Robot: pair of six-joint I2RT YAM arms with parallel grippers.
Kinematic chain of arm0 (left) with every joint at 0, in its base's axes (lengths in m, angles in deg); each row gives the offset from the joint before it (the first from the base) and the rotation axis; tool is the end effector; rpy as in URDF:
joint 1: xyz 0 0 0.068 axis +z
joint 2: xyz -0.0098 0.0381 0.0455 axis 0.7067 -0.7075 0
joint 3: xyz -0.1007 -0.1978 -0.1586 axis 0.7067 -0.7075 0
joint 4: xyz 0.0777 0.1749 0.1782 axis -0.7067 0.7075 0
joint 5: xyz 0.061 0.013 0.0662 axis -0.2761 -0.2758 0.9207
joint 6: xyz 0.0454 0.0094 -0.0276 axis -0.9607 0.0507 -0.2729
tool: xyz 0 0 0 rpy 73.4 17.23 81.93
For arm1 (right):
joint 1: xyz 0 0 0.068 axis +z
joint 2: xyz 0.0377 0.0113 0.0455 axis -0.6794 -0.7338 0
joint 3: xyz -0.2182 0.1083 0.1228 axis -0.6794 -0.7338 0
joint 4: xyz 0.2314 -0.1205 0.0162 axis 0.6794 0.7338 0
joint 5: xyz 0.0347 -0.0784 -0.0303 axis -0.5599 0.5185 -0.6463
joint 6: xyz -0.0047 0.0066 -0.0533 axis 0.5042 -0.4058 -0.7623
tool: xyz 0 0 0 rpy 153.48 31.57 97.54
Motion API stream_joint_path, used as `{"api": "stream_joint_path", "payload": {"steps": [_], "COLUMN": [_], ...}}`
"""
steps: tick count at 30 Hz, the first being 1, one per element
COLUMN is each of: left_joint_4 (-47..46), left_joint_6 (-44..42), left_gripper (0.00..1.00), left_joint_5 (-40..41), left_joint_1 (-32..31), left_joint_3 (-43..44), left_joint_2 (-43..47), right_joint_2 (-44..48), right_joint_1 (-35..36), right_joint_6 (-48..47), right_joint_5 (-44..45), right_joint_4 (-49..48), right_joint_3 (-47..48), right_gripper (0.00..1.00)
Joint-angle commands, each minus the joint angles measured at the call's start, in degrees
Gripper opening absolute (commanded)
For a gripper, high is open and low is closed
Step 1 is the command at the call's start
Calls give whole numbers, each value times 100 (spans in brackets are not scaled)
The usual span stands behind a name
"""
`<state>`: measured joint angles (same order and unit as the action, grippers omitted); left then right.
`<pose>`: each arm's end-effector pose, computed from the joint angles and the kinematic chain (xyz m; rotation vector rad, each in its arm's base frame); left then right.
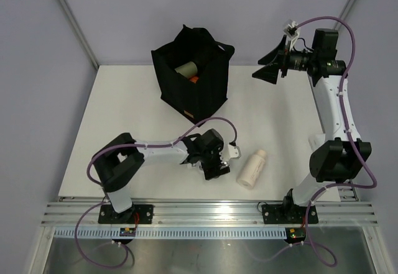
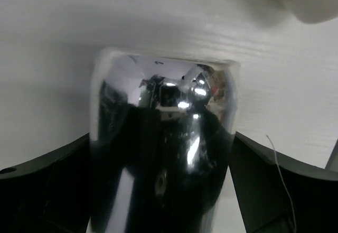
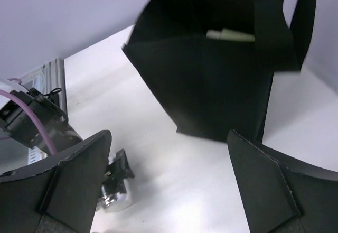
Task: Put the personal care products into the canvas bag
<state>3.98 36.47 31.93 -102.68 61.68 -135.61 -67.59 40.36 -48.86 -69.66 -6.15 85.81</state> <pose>0.1761 -0.2944 0.1633 1.6771 1.9706 -0.5653 0.3562 0.0188 0.4341 -0.9476 1.5467 1.0204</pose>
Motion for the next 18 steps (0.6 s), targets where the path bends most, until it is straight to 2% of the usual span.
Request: {"api": "stream_joint_path", "payload": {"steps": [1,2,4,6,7,9,10,14,18], "left_joint_4": [583,644,776,968,1031,1084,1076,953,515], "left_joint_6": [-305,-262,-218,-77,-51,107,203,817,1548], "left_gripper": [90,89,79,66,46,19,0,0,0], "left_joint_5": [339,437,761,973,1017,1009,1079,755,61], "left_joint_1": [-82,-82,-82,-82,-73,-73,-65,75,636], "left_joint_3": [294,399,496,663,742,856,874,796,462], "left_joint_2": [-641,-773,-1088,-1283,-1423,-1477,-1451,-944,-151], "right_joint_2": [442,495,609,662,689,698,698,689,698], "right_joint_1": [-178,-204,-266,-301,-319,-354,-354,-372,-389], "right_joint_6": [-397,-451,-565,-600,-609,-601,-601,-574,-565], "right_joint_5": [-275,-257,-239,-213,-196,-204,-204,-169,-55], "right_joint_4": [453,489,603,647,656,665,674,656,577], "right_joint_3": [-413,-519,-756,-958,-1011,-1187,-1240,-1617,-1916], "right_gripper": [100,100,100,99,100,99,100,100,99]}}
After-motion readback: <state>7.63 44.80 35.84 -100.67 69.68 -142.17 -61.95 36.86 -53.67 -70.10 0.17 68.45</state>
